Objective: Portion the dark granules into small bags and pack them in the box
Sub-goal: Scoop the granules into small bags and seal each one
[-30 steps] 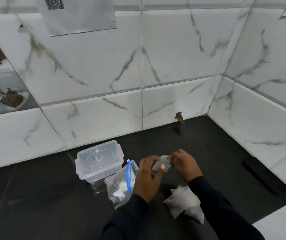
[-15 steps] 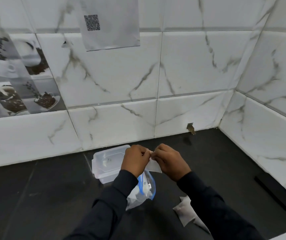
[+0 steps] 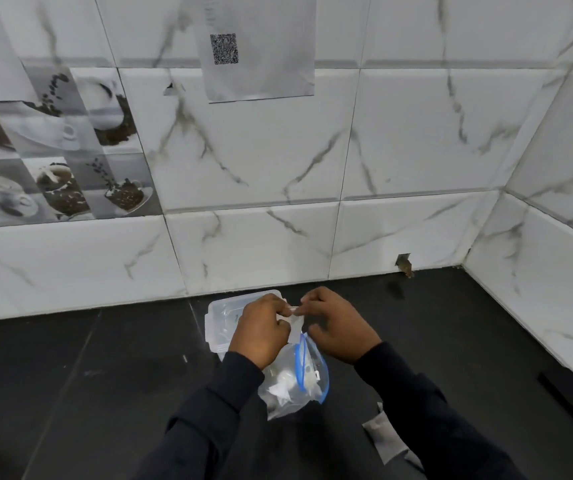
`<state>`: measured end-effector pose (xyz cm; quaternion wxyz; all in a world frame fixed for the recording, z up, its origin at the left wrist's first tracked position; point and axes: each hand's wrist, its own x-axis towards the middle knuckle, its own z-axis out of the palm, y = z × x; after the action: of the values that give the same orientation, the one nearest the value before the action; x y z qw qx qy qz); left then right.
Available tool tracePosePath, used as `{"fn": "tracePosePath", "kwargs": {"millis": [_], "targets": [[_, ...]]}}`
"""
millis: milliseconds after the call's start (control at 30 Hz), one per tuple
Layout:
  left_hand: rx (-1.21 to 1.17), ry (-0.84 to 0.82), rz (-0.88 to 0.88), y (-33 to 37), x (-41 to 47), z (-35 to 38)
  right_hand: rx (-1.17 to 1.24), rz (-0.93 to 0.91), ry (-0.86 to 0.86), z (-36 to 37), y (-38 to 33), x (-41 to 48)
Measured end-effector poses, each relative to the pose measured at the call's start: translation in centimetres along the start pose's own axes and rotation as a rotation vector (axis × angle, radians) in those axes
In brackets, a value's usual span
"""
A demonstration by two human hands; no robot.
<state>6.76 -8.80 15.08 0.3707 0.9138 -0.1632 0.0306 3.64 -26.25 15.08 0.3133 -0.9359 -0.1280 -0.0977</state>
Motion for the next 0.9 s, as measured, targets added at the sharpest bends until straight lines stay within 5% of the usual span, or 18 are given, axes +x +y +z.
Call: {"fn": "tracePosePath", "kwargs": {"millis": [133, 233, 400, 567, 900], "targets": [[-0.078, 0.005, -0.085, -2.9, -1.3, -2.6, 0.421, 0.185, 0.183, -0.8, 2.7, 0.8], [-0.116, -0.013, -0.164, -6.8, -3.4, -4.1, 0.283, 0.396, 0.188, 0.2, 6.8, 0.7], [-0.324, -0.163, -0.351, -12.2, -7.9, -2.2, 0.143, 0.574, -0.133, 3.6, 10.6, -1.5], [-0.463, -0.322, -0.492, -13.8, -10.6, 3.0, 0.082, 0.52, -0.521, 8.0, 9.9, -1.1], [-0.599, -0.301, -0.671, -13.5, -10.7, 8.5, -0.066, 0.479, -0.674, 13.3, 7.7, -0.3]]}}
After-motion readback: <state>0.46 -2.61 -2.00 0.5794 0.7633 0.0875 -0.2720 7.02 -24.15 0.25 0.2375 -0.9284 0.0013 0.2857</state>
